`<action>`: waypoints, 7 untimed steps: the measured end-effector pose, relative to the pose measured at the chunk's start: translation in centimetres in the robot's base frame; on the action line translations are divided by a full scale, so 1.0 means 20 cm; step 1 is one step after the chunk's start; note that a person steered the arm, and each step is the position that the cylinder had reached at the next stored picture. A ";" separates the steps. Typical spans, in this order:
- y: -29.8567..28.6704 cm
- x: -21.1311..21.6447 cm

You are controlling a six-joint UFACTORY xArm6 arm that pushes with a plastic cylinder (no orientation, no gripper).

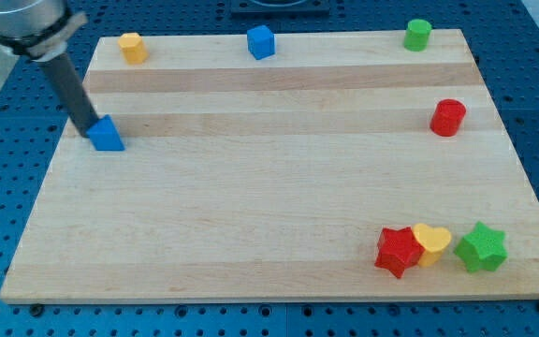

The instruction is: Keep the blue triangle at the bottom side of the blue cube

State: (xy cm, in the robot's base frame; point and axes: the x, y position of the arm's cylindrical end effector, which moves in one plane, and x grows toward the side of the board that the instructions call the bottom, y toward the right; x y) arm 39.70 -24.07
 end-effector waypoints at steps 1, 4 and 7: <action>0.21 0.03; -0.32 0.17; 0.49 0.24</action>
State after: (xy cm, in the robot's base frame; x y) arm 44.48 -14.29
